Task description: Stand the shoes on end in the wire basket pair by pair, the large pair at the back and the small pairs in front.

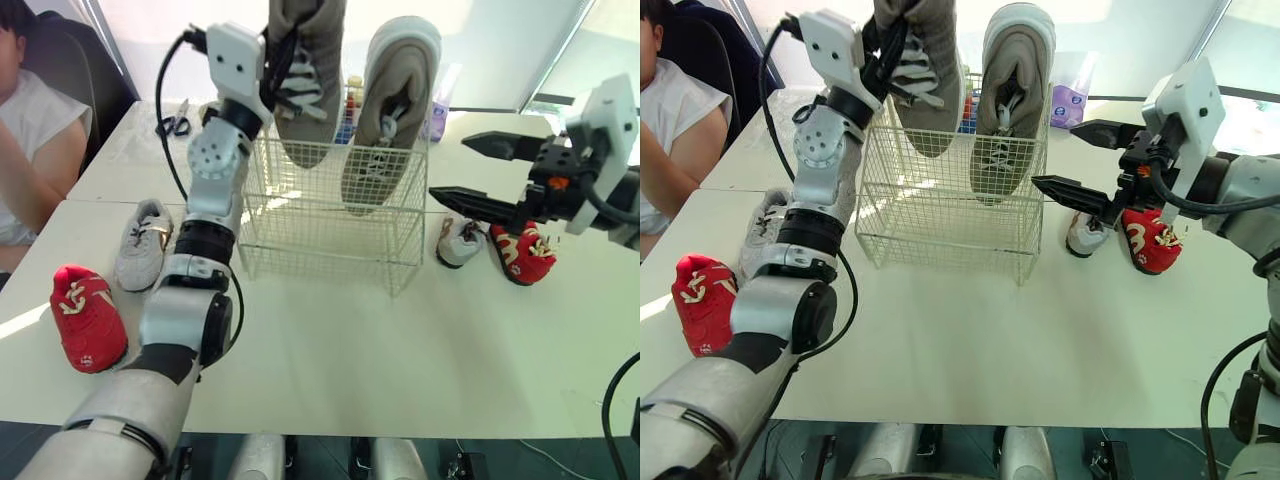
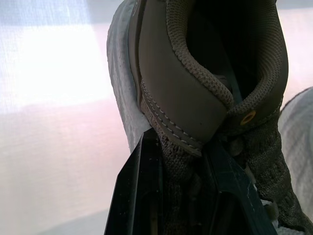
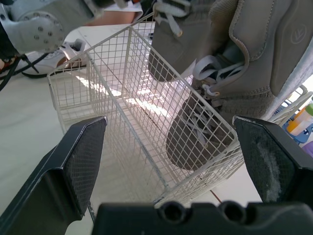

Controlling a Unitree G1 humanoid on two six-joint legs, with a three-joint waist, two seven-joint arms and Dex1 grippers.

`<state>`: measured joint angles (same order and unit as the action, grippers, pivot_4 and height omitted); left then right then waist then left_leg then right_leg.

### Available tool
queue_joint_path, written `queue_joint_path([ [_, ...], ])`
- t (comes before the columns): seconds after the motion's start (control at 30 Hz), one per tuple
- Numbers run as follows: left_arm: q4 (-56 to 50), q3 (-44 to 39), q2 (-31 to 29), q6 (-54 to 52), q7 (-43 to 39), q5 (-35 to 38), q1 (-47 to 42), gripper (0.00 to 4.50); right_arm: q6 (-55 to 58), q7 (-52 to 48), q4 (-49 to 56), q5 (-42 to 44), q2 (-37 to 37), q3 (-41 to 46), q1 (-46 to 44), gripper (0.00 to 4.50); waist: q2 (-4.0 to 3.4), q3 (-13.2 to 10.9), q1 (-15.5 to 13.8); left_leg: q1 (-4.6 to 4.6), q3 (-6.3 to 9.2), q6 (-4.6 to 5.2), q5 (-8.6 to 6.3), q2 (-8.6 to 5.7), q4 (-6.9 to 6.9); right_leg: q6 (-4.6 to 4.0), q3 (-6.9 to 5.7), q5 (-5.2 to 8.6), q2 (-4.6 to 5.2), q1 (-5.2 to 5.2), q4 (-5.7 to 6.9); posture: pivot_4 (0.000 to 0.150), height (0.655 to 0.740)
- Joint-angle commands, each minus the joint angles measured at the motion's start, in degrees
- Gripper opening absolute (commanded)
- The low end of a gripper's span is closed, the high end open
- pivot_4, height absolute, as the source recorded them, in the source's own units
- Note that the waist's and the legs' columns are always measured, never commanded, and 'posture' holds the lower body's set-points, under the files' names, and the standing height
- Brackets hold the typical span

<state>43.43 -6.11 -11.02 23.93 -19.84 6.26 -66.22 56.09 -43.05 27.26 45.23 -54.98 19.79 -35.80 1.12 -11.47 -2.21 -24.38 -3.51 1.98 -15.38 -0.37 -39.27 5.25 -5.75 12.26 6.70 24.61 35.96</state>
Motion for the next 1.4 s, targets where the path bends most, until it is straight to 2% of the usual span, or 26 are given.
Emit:
queue_joint_path([
  [0.03, -5.1, 0.4, 0.3, -2.4, 1.2, 0.0, 2.5, 0.3, -2.4, 0.7, 0.1, -0.1, 0.6, -0.1, -0.4, 4.5, 0.0, 0.0, 0.0, 0.0, 0.01, 0.0, 0.0, 0.0, 0.0, 0.0, 0.0, 0.0, 0.0, 0.0, 0.01, 0.15, 0.74],
  [0.13, -10.8, 0.7, 0.7, -5.9, 1.2, 0.8, 6.0, 0.3, -3.5, 0.5, -0.8, 0.2, 1.2, -1.4, -1.1, 4.5, -0.01, 0.0, 0.0, 0.01, 0.02, 0.0, 0.0, 0.0, 0.0, 0.0, 0.0, 0.0, 0.0, -0.01, 0.03, 0.15, 0.74],
  [0.4, -31.2, 1.4, -1.4, -17.9, 1.8, 0.8, 14.7, 4.2, -5.0, -1.4, -4.7, -0.1, 0.8, -4.7, -4.2, 4.5, -0.02, 0.0, 0.2, 0.01, 0.03, 0.0, 0.0, 0.0, 0.0, 0.0, 0.01, 0.0, -0.02, -0.01, 0.02, 0.15, 0.74],
  [0.43, -36.5, 1.2, -2.2, -21.7, 1.7, 1.8, 16.5, 4.48, -5.1, -1.7, -5.0, -0.2, 0.6, -5.0, -4.1, 4.5, -0.02, 0.0, 0.1, 0.01, 0.05, 0.0, 0.0, 0.01, 0.0, 0.0, 0.01, 0.0, -0.03, -0.01, 0.02, 0.15, 0.74],
  [0.53, -53.0, 1.2, -5.2, -34.0, 0.7, 6.1, 23.0, 4.48, -4.8, -2.2, -5.8, 0.2, 0.8, -5.5, -4.0, 4.5, -0.05, 0.0, 0.2, 0.0, 0.05, 0.0, 0.0, 0.01, 0.0, 0.0, 0.03, 0.0, -0.02, -0.01, -0.01, 0.15, 0.74],
  [0.7, -68.8, -0.2, -9.9, -50.8, -0.2, 14.5, 29.2, 4.48, -5.5, -1.1, -7.3, -1.0, 2.5, -6.4, -2.4, 4.5, -0.05, 0.0, 0.0, 0.04, 0.1, -0.01, 0.0, 0.01, -0.01, -0.01, 0.06, 0.0, -0.02, -0.07, 0.01, 0.15, 0.74],
  [0.87, -73.9, -5.1, -16.0, -60.7, -3.0, 23.2, 30.5, 4.48, -8.4, 1.0, -11.9, -3.6, 5.0, -4.8, -1.0, 4.5, -0.07, 0.0, 0.1, 0.06, 0.19, -0.1, 0.07, 0.01, -0.03, -0.06, 0.07, -0.01, -0.12, -0.08, 0.05, 0.15, 0.74],
  [1.0, -77.0, -11.2, -20.6, -71.7, -6.6, 39.6, 33.1, 4.48, -14.1, 6.0, -16.5, -6.8, 7.9, 1.2, 2.9, 4.5, -0.08, 0.1, 0.0, 0.06, 0.2, -0.17, 0.11, 0.03, -0.02, -0.06, 0.08, -0.01, -0.19, -0.08, 0.07, 0.15, 0.74],
  [1.1, -79.2, -13.4, -24.1, -77.4, -8.8, 48.4, 39.3, 4.48, -16.9, 10.6, -16.7, -8.6, 10.8, 5.9, 8.1, 4.5, -0.1, 0.1, 0.1, 0.06, 0.22, -0.43, 0.26, 0.02, -0.02, -0.06, 0.09, -0.01, -0.19, -0.12, 0.04, 0.15, 0.74],
  [1.3, -84.7, -15.6, -26.6, -79.8, -6.6, 65.0, 46.2, 4.48, -19.6, 22.5, -11.1, -13.0, 19.0, 8.9, 17.9, 4.5, -0.12, 0.1, 0.1, 0.11, 0.23, -0.44, 0.27, 0.03, -0.02, -0.08, 0.15, 0.0, -0.23, -0.14, 0.06, 0.15, 0.74],
  [1.4, -89.5, -13.4, -29.0, -79.5, -6.7, 67.0, 51.1, 4.48, -18.6, 33.1, -6.9, -17.7, 26.6, 5.5, 20.1, 4.5, -0.44, 0.3, 0.5, 0.23, 0.21, -0.44, 0.26, 0.05, 0.0, -0.1, 0.3, 0.01, -0.26, -0.14, 0.12, 0.15, 0.74],
])
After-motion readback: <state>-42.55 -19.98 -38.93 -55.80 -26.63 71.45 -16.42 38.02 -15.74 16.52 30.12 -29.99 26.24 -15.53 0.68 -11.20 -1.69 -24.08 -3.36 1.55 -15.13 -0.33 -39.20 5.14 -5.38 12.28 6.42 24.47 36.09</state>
